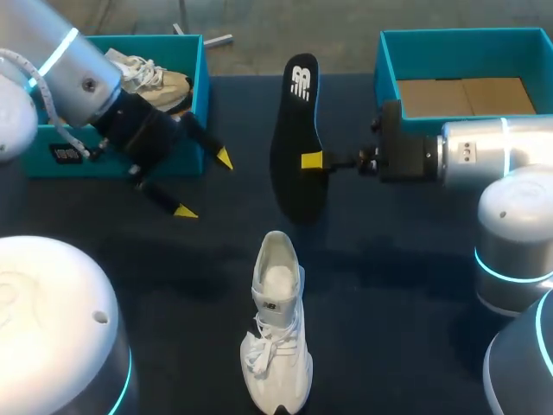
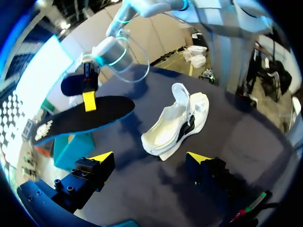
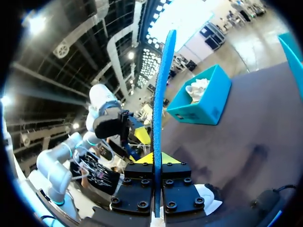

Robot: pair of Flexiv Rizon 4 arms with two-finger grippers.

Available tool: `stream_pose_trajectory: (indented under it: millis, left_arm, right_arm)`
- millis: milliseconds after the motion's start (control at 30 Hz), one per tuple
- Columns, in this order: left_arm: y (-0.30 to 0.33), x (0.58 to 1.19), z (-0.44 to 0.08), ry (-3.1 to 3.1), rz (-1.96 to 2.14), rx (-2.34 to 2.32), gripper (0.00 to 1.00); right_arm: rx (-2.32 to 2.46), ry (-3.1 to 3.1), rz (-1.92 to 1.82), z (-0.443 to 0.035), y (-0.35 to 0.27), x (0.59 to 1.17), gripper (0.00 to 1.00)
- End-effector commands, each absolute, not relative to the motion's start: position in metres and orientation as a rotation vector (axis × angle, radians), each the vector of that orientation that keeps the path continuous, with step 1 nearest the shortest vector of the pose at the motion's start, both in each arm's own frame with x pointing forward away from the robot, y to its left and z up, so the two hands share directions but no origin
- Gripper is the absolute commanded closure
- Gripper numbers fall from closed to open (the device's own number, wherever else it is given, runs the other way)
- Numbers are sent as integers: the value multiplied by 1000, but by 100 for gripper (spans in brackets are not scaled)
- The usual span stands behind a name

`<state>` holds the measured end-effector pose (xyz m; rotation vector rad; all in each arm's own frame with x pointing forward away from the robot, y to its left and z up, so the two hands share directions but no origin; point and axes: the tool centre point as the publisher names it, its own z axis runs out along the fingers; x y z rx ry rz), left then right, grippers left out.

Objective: Take the shoe out of the shoebox, open the shoe tongue, remove and reinsert the insole, then place the shoe into the shoebox

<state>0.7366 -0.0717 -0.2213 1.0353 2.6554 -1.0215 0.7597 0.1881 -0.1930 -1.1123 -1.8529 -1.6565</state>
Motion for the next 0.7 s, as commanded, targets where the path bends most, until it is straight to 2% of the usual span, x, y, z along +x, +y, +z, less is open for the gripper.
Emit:
stream_pose_trajectory:
  millis: [33, 400, 700]
  left_arm:
    - [-75, 720, -228, 2804, -841, 805, 0]
    - [-59, 690, -269, 2997, -759, 550, 0]
    - [-59, 690, -269, 2997, -759, 550, 0]
  right_arm:
    - [-1075, -1893, -1702, -198, 189, 752, 100]
    - [-983, -2012, -1748, -214, 192, 746, 100]
    - [-983, -2012, -1748, -214, 192, 746, 100]
